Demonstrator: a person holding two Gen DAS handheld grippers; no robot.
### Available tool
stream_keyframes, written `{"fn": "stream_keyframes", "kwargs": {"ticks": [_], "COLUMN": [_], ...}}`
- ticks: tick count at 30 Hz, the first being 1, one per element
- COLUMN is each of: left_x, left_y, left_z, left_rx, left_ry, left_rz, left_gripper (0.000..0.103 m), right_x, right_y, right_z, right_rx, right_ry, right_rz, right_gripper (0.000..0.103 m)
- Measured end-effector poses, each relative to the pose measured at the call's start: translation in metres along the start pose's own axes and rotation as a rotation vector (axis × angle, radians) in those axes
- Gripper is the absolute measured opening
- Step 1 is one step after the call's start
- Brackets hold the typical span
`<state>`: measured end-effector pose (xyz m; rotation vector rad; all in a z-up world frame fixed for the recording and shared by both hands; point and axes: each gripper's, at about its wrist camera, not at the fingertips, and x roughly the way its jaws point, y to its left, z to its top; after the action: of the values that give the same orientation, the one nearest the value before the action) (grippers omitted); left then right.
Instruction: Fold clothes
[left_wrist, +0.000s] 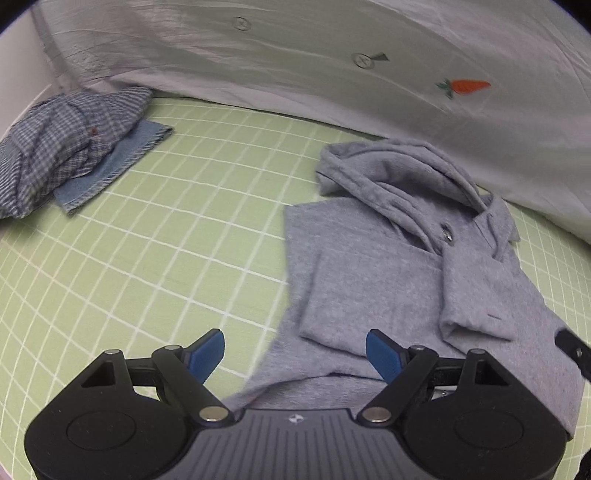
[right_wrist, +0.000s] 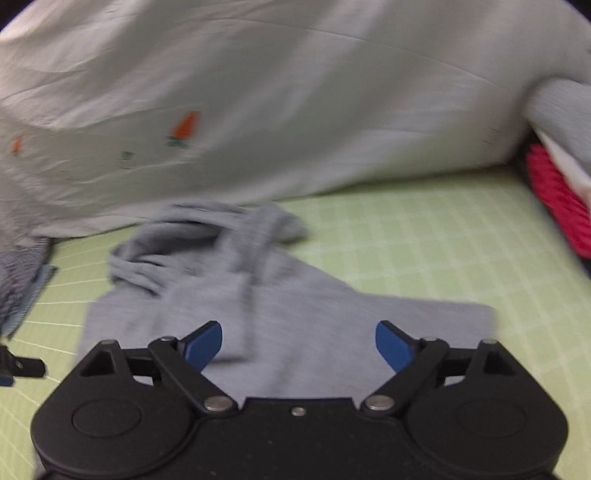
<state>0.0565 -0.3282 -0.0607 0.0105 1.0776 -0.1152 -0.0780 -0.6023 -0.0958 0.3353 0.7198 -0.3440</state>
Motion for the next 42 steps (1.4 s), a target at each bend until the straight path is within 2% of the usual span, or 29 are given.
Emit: {"fn": "stream_keyframes", "kwargs": {"ticks": [4, 7, 10, 16, 17, 18, 19, 20, 23, 27, 31, 36, 39, 42], "left_x": [0.01, 0.023, 0.039, 0.072, 0.074, 0.075, 0.075, 0.073, 0.06, 0.028, -0.017, -0.074, -0.094, -0.089], "left_y": [-0.036, -0.065, -0.085, -0.107, -0.108, -0.108, -0.109, -0.11, -0.111, -0.097, -0.069, -0.006, 0.039, 0.085], "left_z": [0.01, 0.022, 0.029, 0.035, 0.035, 0.035, 0.035, 0.035, 0.036, 0.042, 0.049, 0.064, 0.07, 0.068], "left_rx": [0.096, 0.158, 0.191, 0.207, 0.205, 0.204, 0.207, 0.218, 0.238, 0.207, 0.162, 0.045, -0.031, -0.119], "left_ry": [-0.004, -0.006, 0.014, 0.088, 0.096, 0.099, 0.098, 0.091, 0.04, -0.048, -0.17, -0.34, -0.427, -0.454], "left_rz": [-0.041, -0.066, -0.087, -0.14, -0.158, -0.184, -0.205, -0.218, -0.243, -0.279, -0.3, -0.318, -0.246, -0.073], "left_gripper": [0.084, 0.082, 0.077, 0.049, 0.039, 0.023, 0.012, 0.005, 0.004, 0.004, 0.003, 0.003, 0.003, 0.006], "right_x": [-0.01, -0.013, -0.009, 0.015, 0.018, 0.02, 0.021, 0.022, 0.019, 0.007, -0.006, -0.018, -0.021, -0.017], "right_y": [-0.058, -0.093, -0.11, -0.108, -0.106, -0.104, -0.103, -0.101, -0.096, -0.085, -0.072, -0.046, -0.028, -0.013], "right_z": [-0.023, -0.037, -0.04, -0.029, -0.029, -0.028, -0.028, -0.027, -0.029, -0.032, -0.035, -0.035, -0.036, -0.037], "right_rx": [0.11, 0.207, 0.244, 0.222, 0.213, 0.206, 0.199, 0.192, 0.182, 0.168, 0.152, 0.097, 0.067, 0.028], "right_ry": [0.04, 0.068, 0.082, 0.096, 0.1, 0.102, 0.104, 0.106, 0.11, 0.095, 0.079, 0.052, 0.048, 0.06], "right_rz": [-0.119, -0.162, -0.186, -0.18, -0.179, -0.181, -0.182, -0.183, -0.186, -0.185, -0.172, -0.151, -0.135, -0.123], "right_gripper": [0.092, 0.092, 0.092, 0.092, 0.092, 0.092, 0.092, 0.092, 0.092, 0.092, 0.092, 0.092, 0.092, 0.092]}}
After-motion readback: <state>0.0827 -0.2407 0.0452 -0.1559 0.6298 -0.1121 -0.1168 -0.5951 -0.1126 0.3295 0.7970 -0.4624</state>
